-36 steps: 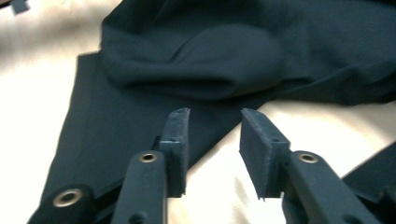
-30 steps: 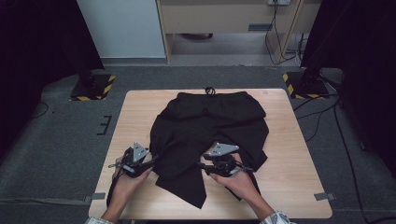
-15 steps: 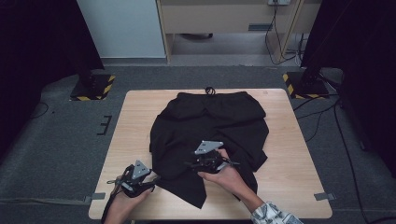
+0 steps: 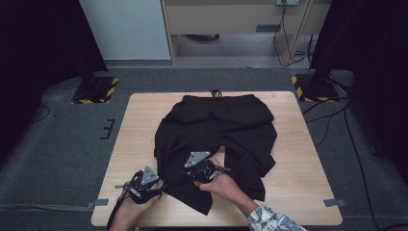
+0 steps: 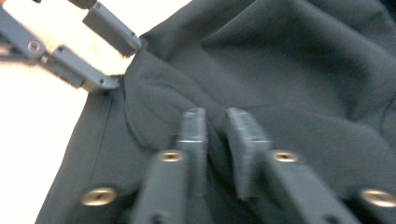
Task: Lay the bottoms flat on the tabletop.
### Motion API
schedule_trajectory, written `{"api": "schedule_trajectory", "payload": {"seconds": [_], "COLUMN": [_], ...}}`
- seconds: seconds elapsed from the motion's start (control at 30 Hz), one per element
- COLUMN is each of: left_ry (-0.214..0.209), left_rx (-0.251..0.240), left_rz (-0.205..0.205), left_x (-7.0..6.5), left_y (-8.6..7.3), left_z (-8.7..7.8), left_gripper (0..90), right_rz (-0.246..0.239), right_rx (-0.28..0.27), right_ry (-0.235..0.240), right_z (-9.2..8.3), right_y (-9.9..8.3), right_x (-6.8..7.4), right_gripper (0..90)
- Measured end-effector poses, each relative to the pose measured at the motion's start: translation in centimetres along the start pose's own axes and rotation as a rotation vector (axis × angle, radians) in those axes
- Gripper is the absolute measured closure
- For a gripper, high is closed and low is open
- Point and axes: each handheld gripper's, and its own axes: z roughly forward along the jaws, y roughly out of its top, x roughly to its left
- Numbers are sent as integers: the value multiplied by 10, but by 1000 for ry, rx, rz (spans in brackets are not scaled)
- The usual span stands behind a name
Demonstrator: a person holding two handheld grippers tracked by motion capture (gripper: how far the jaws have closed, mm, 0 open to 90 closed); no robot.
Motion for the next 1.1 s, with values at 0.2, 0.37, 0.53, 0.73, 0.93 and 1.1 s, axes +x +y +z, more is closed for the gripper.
{"api": "schedule_trajectory", "payload": {"seconds": [0.2, 0.37, 0.53, 0.73, 0.93, 1.1], "left_ry": [-1, -36, -63, -63, -45, -52], "left_rx": [2, 5, 34, 75, 99, 101], "left_rz": [2, 12, 55, 84, 57, 29], "left_x": [0, 1, -2, -1, 8, 18], "left_y": [0, 1, 2, -9, -35, -55], "left_z": [2, 3, 0, -15, -40, -58], "left_gripper": [563, 655, 836, 868, 868, 856], "right_rz": [59, 96, 127, 130, 171, 190], "right_rx": [-56, -90, -94, -84, -119, -104], "right_ry": [-33, -68, -83, -80, -93, -138], "right_z": [-10, -17, -19, -18, -25, -30], "right_y": [10, 15, 17, 17, 17, 10], "right_x": [-15, -29, -37, -36, -41, -53], "right_gripper": [898, 899, 886, 737, 505, 524]}}
